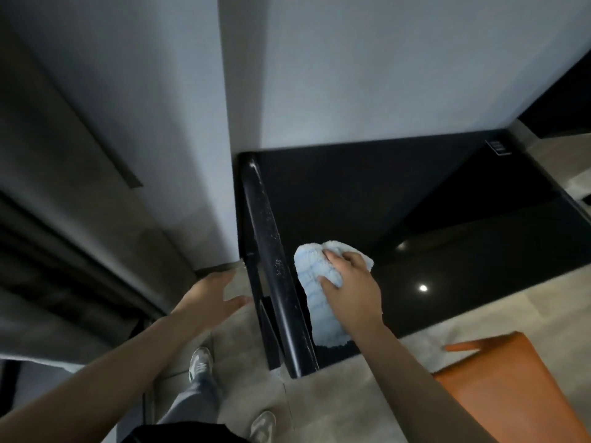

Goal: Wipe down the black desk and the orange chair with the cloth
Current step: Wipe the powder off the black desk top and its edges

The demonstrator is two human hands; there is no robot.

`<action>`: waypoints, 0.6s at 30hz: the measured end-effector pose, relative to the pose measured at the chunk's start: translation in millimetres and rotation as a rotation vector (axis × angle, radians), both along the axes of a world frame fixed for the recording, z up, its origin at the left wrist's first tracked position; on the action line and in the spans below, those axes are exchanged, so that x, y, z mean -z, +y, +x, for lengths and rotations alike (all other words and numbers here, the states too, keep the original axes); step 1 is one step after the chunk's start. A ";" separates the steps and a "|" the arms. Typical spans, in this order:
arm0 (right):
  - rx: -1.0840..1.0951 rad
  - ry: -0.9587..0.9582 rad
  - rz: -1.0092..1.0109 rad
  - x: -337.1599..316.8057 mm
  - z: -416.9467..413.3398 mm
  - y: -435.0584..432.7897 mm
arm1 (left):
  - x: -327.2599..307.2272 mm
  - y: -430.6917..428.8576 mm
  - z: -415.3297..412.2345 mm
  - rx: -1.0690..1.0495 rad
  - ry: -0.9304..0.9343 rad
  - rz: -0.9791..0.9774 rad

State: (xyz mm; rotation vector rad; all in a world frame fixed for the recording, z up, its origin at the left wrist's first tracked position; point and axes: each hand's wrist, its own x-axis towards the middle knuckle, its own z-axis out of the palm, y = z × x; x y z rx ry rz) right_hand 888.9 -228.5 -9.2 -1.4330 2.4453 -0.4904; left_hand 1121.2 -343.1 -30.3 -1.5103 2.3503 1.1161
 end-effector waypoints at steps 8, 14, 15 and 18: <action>-0.034 -0.051 -0.016 4.4 22.5 -127.6 | -2.9 -95.0 46.3 -0.046 0.013 -0.026; -0.016 -0.034 0.003 17.0 22.5 -187.5 | 10.9 -150.7 54.7 -0.085 0.030 -0.025; -0.019 -0.026 0.005 17.5 19.6 -198.5 | 13.3 -158.6 53.5 -0.082 0.031 -0.015; -0.031 0.003 0.016 16.4 6.7 -236.2 | 14.9 -176.2 46.8 -0.087 0.009 -0.005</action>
